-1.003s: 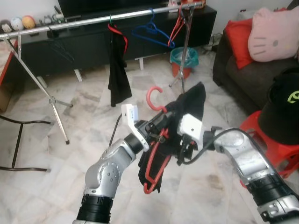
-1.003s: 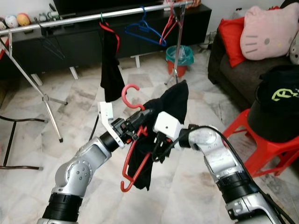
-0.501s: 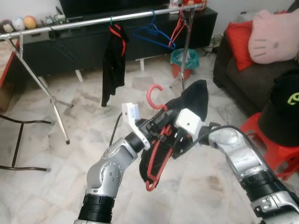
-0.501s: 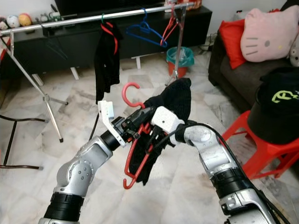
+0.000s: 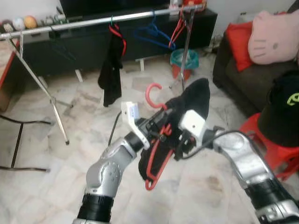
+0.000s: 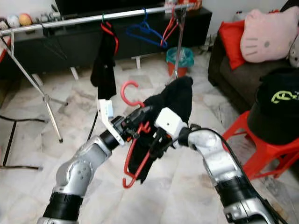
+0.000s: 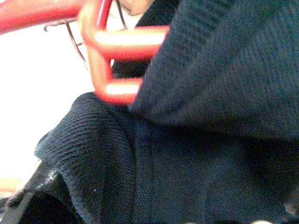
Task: Hang hanger
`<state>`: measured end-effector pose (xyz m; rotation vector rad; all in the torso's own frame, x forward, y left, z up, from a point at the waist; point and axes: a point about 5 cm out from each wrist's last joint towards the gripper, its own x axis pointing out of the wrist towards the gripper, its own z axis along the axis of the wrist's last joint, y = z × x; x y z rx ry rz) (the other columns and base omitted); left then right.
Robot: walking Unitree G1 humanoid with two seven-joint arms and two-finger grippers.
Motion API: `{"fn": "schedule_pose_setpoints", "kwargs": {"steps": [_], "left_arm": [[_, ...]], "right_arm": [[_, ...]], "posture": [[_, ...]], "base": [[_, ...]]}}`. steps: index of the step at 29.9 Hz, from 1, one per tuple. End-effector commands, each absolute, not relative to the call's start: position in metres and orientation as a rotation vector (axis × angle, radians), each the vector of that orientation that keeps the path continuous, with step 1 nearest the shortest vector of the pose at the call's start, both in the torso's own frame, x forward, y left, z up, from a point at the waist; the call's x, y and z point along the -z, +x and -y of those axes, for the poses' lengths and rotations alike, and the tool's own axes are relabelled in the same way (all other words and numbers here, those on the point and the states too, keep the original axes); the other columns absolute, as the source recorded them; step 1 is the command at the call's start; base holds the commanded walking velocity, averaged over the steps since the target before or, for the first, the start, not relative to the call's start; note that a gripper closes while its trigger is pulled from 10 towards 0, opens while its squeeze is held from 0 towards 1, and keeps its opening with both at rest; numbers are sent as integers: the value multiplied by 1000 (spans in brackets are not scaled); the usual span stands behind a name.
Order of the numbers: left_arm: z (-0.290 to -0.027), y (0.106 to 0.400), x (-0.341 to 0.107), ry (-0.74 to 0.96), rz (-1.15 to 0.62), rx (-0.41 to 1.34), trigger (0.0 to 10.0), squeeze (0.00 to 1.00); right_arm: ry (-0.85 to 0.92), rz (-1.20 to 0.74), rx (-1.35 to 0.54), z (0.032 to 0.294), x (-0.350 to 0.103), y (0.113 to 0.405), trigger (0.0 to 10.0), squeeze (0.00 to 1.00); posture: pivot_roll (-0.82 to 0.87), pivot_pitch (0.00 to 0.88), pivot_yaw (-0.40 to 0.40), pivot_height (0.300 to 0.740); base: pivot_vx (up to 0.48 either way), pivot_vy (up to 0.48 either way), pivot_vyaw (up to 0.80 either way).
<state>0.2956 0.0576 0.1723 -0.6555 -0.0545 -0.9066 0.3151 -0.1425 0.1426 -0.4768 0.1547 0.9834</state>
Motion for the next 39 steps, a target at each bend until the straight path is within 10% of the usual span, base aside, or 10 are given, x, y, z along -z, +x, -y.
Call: {"fn": "schedule_pose_setpoints", "kwargs": {"steps": [1, 18, 19, 39], "left_arm": [[-63, 298, -188, -612, 143, 909, 10000, 0], [-83, 307, -177, -537, 136, 786, 10000, 0], [-84, 308, -177, -535, 137, 780, 10000, 0], [-92, 313, -170, -494, 133, 702, 10000, 0]], "right_arm": [[-501, -161, -1009, 144, -145, 310, 10000, 1000], [-491, -135, -950, 151, -151, 305, 10000, 1000], [-470, -135, -962, 151, -151, 303, 10000, 0], [-519, -256, -792, 174, -135, 304, 10000, 0]], "posture": [[-59, 34, 5, 740], [-60, 35, 1, 740], [-60, 35, 1, 740], [-61, 35, 0, 740]], "base": [[0, 0, 0], [0, 0, 0], [0, 0, 0], [0, 0, 0]]}}
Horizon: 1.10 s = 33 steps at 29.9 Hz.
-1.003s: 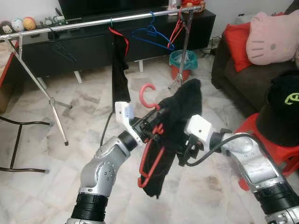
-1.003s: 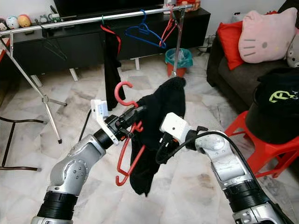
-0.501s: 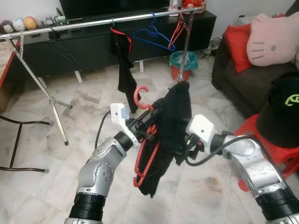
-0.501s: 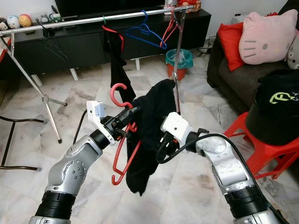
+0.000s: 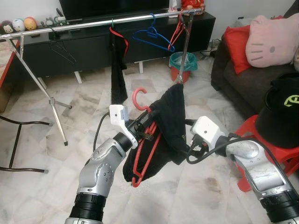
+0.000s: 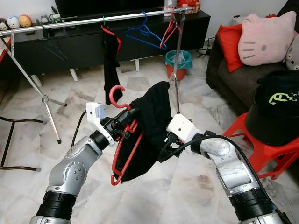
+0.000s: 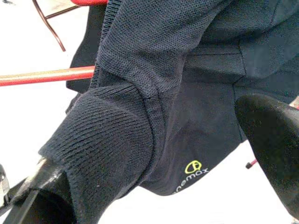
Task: Hang hanger
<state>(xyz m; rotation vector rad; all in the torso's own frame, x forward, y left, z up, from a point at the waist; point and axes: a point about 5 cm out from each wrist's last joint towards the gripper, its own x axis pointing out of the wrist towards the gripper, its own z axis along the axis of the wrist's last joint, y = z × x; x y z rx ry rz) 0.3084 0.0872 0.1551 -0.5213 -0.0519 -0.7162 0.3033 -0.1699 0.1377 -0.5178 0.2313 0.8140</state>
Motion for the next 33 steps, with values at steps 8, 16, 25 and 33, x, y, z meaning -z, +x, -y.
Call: {"fn": "schedule_pose_setpoints", "kwargs": {"steps": [8, 16, 25, 33], "left_arm": [[-98, 319, -169, -490, 158, 614, 10000, 0], [-108, 322, -179, -534, 212, 576, 10000, 0], [-109, 318, -172, -503, 182, 614, 10000, 0], [-103, 300, -161, -372, 80, 821, 10000, 0]], "right_arm": [[-437, -242, -794, 174, -129, 287, 10000, 0], [-385, -267, -769, 175, -116, 279, 10000, 0], [-353, -177, -727, 176, -127, 283, 10000, 0], [-405, -109, -799, 178, -141, 287, 10000, 0]], "posture": [[-67, 31, -6, 740], [-61, 27, -17, 740], [-71, 24, -16, 740], [-70, 25, -8, 740]], "base": [[0, 0, 0], [0, 0, 0], [0, 0, 0], [0, 0, 0]]}}
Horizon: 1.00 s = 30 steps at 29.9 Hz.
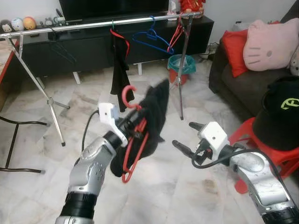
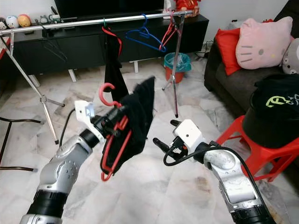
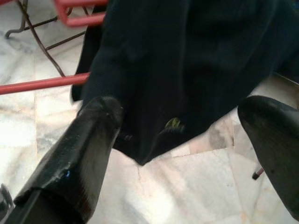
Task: Hang hanger
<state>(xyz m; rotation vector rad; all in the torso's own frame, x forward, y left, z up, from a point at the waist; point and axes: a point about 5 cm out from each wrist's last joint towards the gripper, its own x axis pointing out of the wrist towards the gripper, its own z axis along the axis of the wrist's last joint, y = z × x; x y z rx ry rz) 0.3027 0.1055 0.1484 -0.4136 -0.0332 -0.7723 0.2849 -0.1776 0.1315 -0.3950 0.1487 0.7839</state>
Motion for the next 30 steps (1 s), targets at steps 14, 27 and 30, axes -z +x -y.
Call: {"fn": "schedule_pose_setpoints", "kwargs": {"steps": [14, 27, 30], "left_arm": [[-113, 282, -138, -243, -53, 933, 10000, 0], [-102, 264, -140, -217, -94, 1157, 10000, 0], [-99, 262, -141, -230, -92, 1187, 10000, 0]], "right_arm": [[-569, -182, -1142, 213, -173, 272, 10000, 0], [-646, -262, -1244, 227, -174, 278, 10000, 0], [-644, -286, -1269, 231, -174, 279, 10000, 0]], "posture": [[-84, 19, -5, 740], [-87, 3, -12, 740], [-93, 0, -13, 740]], "base": [[0, 0, 0], [0, 0, 0], [0, 0, 0]]}}
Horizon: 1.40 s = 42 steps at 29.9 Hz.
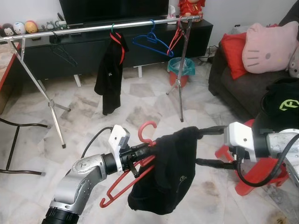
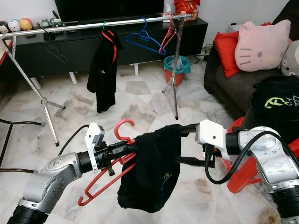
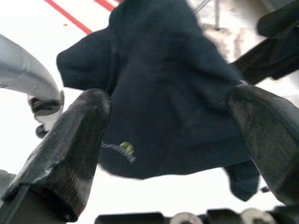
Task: Hang hanger
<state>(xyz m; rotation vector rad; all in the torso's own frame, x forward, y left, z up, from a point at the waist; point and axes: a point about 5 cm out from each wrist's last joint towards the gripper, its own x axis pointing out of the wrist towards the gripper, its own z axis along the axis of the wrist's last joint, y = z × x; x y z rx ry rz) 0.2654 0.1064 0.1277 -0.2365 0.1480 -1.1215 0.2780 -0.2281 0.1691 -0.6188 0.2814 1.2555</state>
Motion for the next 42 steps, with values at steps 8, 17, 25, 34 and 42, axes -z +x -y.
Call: {"fn": "schedule_pose_setpoints", "kwargs": {"steps": [8, 17, 25, 34, 42], "left_arm": [[-91, 256, -139, -180, -139, 1313, 10000, 0], [-87, 252, -141, -147, -168, 1388, 10000, 0], [-85, 249, -142, -146, -170, 1415, 10000, 0], [-83, 249, -146, -143, -157, 1429, 10000, 0], [-75, 245, -156, -146, -125, 1466, 10000, 0]], "right_arm": [[-696, -318, -1310, 239, -183, 290, 10000, 0], [-651, -308, -1375, 233, -187, 303, 10000, 0], [-573, -375, -1479, 234, -181, 300, 10000, 0], [-528, -403, -1520, 228, -165, 300, 10000, 0], [-476, -450, -1555, 222, -147, 298, 392, 0]], "posture": [[-98, 3, -19, 740], [-90, 29, -39, 740], [-88, 34, -52, 740], [-85, 36, -52, 740], [-79, 34, -53, 740]], "base": [[0, 0, 0], [0, 0, 0], [0, 0, 0], [0, 0, 0], [0, 0, 0]]}}
